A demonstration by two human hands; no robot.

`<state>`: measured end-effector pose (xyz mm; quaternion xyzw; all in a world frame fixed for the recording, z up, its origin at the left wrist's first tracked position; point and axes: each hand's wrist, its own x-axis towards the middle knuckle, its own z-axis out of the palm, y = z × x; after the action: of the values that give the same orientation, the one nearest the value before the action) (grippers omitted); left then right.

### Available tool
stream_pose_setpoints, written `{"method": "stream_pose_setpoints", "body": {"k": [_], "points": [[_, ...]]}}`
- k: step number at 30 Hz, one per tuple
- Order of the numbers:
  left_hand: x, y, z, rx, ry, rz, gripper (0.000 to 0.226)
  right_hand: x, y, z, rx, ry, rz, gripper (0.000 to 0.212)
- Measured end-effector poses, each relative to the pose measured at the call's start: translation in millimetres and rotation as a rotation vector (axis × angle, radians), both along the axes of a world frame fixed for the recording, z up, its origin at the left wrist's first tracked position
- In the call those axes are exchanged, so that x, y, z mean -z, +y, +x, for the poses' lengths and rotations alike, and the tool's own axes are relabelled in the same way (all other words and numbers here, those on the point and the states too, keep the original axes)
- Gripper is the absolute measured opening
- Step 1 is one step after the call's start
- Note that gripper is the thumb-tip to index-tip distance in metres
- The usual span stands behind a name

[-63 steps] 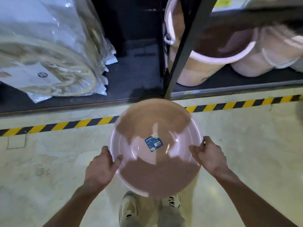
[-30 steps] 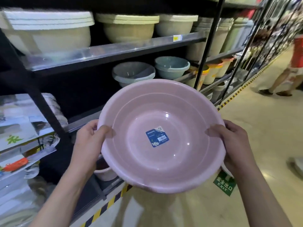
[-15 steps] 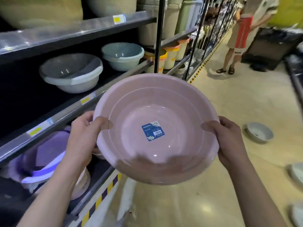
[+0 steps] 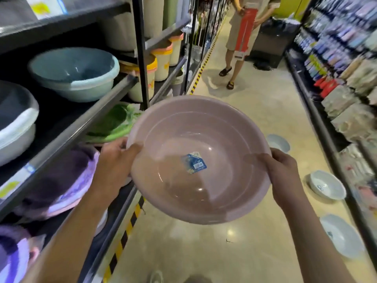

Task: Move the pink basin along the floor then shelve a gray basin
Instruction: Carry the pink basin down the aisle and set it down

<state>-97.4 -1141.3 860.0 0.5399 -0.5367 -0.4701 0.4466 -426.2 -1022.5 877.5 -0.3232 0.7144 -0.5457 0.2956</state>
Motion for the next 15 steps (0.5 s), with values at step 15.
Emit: {"method": "stream_pose_setpoints", "body": {"k": [15], "points": [[24.0, -216.8, -152.3, 0.160, -0.070, 0.029, 0.015, 38.4, -197.7, -148.0, 0.087, 0.036, 0.000, 0.022]]}}
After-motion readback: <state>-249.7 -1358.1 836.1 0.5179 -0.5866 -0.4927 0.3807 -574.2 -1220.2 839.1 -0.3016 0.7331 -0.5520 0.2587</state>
